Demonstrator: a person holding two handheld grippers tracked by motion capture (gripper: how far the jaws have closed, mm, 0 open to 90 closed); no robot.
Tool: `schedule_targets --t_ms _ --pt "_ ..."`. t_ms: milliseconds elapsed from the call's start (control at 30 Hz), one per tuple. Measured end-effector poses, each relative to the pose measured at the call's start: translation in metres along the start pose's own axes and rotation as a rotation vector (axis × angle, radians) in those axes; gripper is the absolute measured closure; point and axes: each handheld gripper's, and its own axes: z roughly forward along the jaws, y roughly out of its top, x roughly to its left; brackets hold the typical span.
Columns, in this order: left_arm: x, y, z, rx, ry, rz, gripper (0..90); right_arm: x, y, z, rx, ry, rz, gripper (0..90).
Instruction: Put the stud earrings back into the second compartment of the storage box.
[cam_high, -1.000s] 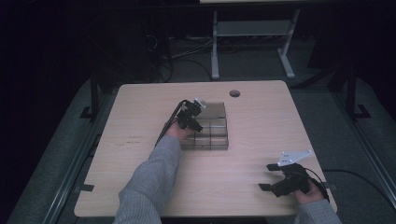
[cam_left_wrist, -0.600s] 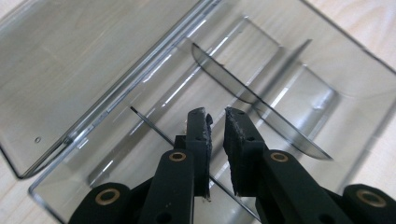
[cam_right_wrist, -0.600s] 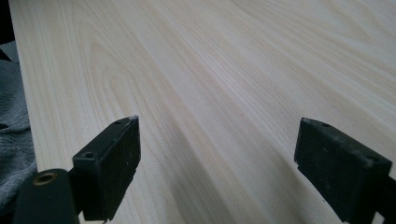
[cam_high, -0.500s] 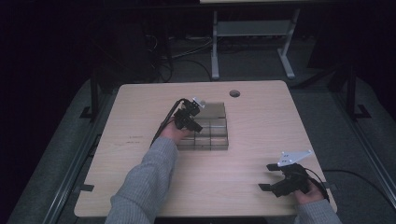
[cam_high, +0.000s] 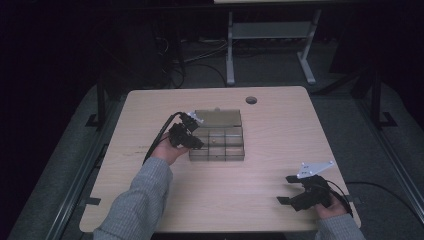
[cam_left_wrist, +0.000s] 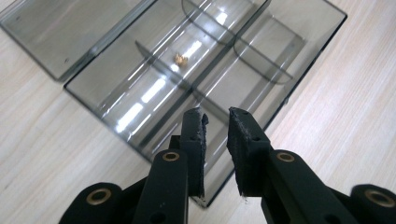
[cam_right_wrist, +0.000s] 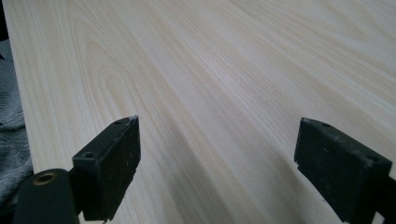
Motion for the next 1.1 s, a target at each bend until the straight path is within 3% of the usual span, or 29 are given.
schedule_targets --t_ms 233,300,567,867,1100 --pt "0.0 -0.015 -0.003 -0.015 -0.003 -0.008 73.0 0.0 -0.001 -0.001 0.002 -0.009 0.008 14.5" --pt "-0.001 -0.017 -0.006 -0.007 -0.002 0.013 72.3 0.0 -0.001 -0.001 0.003 -0.01 0.01 14.5" --pt "-0.008 -0.032 -0.017 -0.029 -0.004 0.03 70.2 0.0 -0.001 -0.001 0.004 -0.012 0.011 14.5" --pt "-0.011 -0.058 -0.027 -0.049 0.002 0.023 65.5 0.0 -0.002 0.0 0.005 -0.015 0.006 14.5" --pt "-0.009 -0.081 -0.032 -0.07 0.016 -0.005 61.9 -0.001 -0.002 0.002 0.013 -0.012 0.006 14.5"
